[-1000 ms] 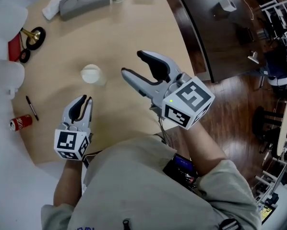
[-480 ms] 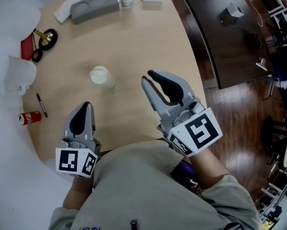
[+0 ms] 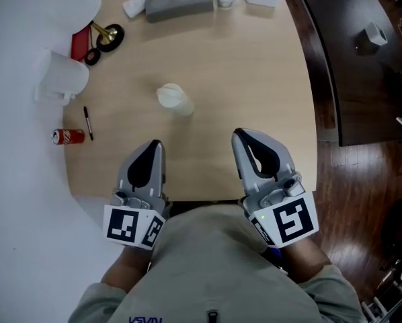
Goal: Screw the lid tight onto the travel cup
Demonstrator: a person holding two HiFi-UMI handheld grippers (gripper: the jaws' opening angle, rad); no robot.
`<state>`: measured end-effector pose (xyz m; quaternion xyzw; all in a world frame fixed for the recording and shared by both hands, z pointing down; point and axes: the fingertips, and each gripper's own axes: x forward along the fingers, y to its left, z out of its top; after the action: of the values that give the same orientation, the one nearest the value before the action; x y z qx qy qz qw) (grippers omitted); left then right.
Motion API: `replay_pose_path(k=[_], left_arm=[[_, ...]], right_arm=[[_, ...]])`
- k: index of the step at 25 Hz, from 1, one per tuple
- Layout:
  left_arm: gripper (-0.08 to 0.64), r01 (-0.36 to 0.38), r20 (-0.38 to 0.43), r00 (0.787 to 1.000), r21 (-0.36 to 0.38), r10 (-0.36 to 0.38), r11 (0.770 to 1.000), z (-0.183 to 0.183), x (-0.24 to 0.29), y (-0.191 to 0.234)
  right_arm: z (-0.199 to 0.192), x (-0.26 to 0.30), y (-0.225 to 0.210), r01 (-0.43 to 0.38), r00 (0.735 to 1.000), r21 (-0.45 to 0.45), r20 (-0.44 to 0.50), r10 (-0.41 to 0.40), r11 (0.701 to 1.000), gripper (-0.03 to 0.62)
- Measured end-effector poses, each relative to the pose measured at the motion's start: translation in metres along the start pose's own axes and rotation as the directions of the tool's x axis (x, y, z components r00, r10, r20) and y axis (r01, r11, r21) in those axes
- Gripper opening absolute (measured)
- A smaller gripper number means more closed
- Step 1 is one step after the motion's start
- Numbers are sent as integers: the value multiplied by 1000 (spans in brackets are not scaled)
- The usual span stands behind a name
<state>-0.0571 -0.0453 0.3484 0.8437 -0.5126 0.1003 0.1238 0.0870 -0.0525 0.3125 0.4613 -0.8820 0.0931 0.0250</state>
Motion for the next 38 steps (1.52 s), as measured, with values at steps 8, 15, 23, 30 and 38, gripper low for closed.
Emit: replay_pose_path(k=[8,15,23,30,38], left_arm=[[2,-70,54,996,21,69,997,17,-21,-14],[2,-42,102,994,54,36,998,24,-53,-6],[2,66,134,988,85,-77,994,25,-140,10],[2,102,135,984,85,-113,991,0,-208,1],[2,59,142,988,33,-63,998,-16,-254,-47]], right_arm=[[-9,-13,17,-42,999,-17,-17,42,999,0],[9,-24,42,37,999,-48,26,-36,998,0],[16,-60,116,194,980,-57,61,-191,979,0],[16,-104,176,227,972,-49,69,-224,973,0],[13,-163,205,181,981,-70,89,-174,981,0]])
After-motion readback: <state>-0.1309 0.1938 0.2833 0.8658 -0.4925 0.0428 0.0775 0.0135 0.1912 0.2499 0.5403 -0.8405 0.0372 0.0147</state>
